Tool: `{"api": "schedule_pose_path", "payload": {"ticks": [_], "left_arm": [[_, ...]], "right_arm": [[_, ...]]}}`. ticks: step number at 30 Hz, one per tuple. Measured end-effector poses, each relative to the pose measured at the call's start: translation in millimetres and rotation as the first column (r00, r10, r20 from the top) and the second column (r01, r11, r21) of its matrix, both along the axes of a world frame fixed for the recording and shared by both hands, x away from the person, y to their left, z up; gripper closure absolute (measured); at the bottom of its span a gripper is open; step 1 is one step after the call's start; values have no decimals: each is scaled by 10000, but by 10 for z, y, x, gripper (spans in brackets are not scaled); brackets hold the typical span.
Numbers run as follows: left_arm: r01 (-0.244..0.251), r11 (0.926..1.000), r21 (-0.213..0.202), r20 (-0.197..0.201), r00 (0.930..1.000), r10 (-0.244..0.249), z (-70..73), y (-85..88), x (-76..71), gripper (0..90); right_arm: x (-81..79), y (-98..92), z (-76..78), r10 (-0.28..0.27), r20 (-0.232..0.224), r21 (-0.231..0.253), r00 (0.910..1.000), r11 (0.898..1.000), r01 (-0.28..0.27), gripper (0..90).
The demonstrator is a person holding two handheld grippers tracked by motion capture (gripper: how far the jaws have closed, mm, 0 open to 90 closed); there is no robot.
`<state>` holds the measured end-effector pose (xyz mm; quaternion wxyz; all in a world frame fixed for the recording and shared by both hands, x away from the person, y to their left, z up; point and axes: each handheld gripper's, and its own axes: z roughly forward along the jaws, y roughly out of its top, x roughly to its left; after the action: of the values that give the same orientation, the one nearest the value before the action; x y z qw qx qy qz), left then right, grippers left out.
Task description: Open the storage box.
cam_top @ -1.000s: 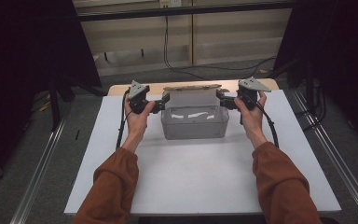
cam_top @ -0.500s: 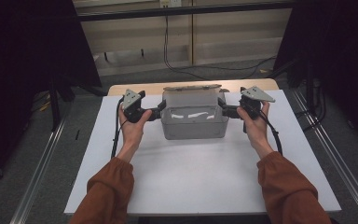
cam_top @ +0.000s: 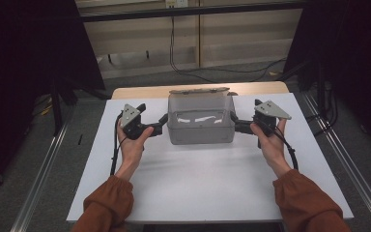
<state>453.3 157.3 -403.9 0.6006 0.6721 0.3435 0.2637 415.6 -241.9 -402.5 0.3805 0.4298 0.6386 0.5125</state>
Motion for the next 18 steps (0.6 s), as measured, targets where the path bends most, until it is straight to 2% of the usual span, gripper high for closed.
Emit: {"api": "schedule_pose_path", "payload": {"ticks": [2,4,6,11,16,18], "left_arm": [[74,10000,-3,-9,10000,-74,-16,30,-33,14],[-94,9999,79,20,10000,94,-54,71,-77,14],[-112,9999,130,-83,9999,113,-81,103,-116,14],[-270,9996,-56,43,9996,270,-80,168,-241,22],[-392,9992,-60,130,9991,393,-98,244,-404,21],[-462,9987,-230,98,9989,465,-109,275,-457,21]], "right_arm": [[-49,-12,12,-85,120,-5,9999,10000,85,3],[-102,-25,22,-49,216,54,9998,10000,48,3],[-165,-37,19,-70,204,-158,9998,9998,73,2],[-305,-85,-40,-186,211,-201,9996,9996,190,2],[-429,-104,-39,-321,370,-191,9988,9993,328,3],[-479,-115,-43,-339,429,-162,9985,9993,347,3]]}}
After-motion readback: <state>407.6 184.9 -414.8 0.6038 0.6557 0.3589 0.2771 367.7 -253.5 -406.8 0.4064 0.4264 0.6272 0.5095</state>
